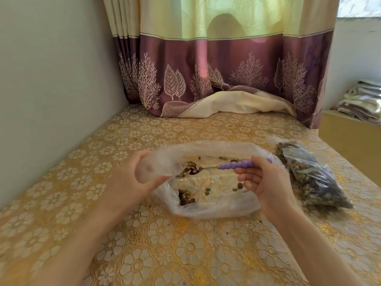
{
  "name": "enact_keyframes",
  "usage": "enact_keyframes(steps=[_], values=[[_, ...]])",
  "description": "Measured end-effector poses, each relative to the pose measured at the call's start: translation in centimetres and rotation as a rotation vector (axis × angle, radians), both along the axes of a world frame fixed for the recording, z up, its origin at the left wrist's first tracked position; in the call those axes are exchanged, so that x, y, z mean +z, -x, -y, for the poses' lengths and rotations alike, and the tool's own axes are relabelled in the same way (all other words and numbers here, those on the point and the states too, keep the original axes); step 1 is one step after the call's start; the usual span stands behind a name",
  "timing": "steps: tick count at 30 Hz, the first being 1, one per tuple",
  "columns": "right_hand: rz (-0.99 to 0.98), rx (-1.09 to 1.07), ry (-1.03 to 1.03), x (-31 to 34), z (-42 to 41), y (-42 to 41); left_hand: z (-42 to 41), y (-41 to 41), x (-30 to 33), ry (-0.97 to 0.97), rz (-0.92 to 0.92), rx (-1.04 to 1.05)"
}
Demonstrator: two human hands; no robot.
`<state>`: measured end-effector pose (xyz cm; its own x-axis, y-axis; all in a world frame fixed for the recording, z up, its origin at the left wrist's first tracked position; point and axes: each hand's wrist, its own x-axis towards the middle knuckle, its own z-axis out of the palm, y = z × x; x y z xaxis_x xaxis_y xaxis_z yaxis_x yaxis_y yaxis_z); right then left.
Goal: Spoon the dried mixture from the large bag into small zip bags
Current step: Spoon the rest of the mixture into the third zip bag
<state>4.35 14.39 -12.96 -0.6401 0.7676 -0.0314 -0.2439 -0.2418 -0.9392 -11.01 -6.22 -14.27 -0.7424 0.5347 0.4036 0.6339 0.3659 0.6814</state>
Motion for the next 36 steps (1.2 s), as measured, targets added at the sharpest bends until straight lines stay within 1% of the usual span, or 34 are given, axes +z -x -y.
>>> enact_keyframes(steps=[3, 5, 8, 12, 15, 17, 19, 22, 27, 31, 34, 36], values=[[-0.082, -0.038, -0.027, 0.6, 0.2, -0.4, 0.0, 0.3, -0.6, 0.076, -0.024, -0.023], [-0.118, -0.073, -0.066, 1.0, 0.5, -0.7, 0.0, 0.6, -0.9, 0.075, -0.026, -0.019], [-0.142, -0.1, -0.12, 1.2, 1.1, -1.0, 0.0, 0.6, -1.0, 0.077, -0.036, -0.024], [-0.145, -0.069, -0.181, 1.3, 2.4, -1.0, -0.1, 0.6, -1.1, 0.087, -0.061, -0.02], [-0.179, 0.001, -0.258, 1.3, 3.3, -0.9, -0.2, 0.4, -1.0, 0.054, -0.034, -0.035], [-0.219, 0.078, -0.307, 1.2, 3.9, -0.8, -0.3, 0.2, -0.8, -0.003, 0.037, -0.054], [-0.246, 0.164, -0.315, 1.0, 4.1, -0.6, -0.4, -0.1, -0.6, -0.075, 0.109, -0.073], [-0.257, 0.271, -0.319, 0.8, 4.1, -0.4, -0.5, -0.6, -0.3, -0.146, 0.153, -0.098], [-0.274, 0.309, -0.292, 0.5, 3.6, -0.4, -0.5, -0.9, -0.2, -0.235, 0.211, -0.11], [-0.356, 0.302, -0.233, 0.9, 3.1, -0.6, -0.4, -0.7, -0.1, -0.287, 0.242, -0.088], [-0.422, 0.198, -0.085, 1.3, 2.7, -0.9, -0.2, -0.6, 0.1, -0.369, 0.258, -0.09], [-0.402, 0.08, 0.017, 1.2, 2.4, -0.8, 0.0, -0.6, 0.3, -0.432, 0.228, -0.082]])
